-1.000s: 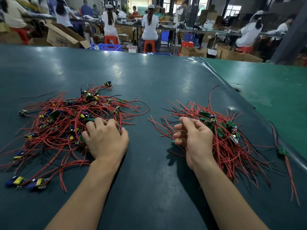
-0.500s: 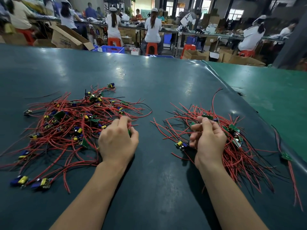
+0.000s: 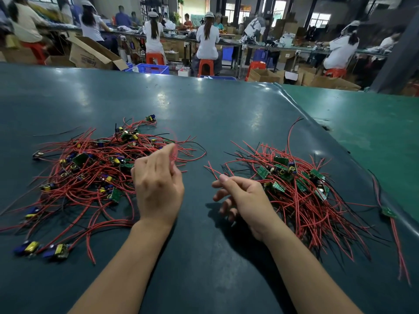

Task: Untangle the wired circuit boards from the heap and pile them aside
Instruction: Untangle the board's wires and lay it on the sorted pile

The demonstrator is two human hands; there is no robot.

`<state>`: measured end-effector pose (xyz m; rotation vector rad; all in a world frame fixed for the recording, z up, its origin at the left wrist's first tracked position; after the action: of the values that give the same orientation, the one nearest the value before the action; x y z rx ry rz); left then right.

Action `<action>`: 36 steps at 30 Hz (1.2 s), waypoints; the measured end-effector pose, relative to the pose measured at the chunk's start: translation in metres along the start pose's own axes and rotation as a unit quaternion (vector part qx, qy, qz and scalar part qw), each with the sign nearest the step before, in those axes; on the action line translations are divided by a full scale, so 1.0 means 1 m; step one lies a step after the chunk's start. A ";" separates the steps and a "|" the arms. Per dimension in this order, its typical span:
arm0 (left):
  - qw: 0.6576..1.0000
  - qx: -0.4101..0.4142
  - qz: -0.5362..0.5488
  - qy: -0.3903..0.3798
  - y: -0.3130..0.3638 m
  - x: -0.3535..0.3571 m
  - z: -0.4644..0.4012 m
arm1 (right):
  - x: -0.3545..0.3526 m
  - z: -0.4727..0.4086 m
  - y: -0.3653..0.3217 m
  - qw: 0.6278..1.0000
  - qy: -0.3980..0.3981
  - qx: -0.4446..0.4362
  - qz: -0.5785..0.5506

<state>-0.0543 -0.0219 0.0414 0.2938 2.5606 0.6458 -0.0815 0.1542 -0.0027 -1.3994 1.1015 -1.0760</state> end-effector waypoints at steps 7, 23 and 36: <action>0.960 -0.210 0.181 -0.031 -0.033 0.003 -0.005 | -0.004 0.000 0.001 1.000 0.013 0.006 0.010; 0.909 -0.080 0.344 -0.221 0.017 0.019 0.014 | 0.002 0.001 -0.009 0.994 0.028 -0.063 -0.083; 0.984 -0.142 -0.066 0.086 -0.030 -0.018 -0.012 | -0.027 0.005 -0.039 0.960 0.116 -0.198 -0.159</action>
<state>-0.0476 -0.0582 0.0433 -0.0288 2.5758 1.0095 -0.0782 0.1844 0.0345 -1.8490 1.3461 -1.3249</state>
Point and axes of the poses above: each hand's wrist, its own z-axis away from the middle knuckle, its own x-axis out of the palm, y = z × x, the point moved 6 cm from there along -z, towards the middle knuckle, and after that the axes turned 10 degrees about -x, right-handed, at the moved point
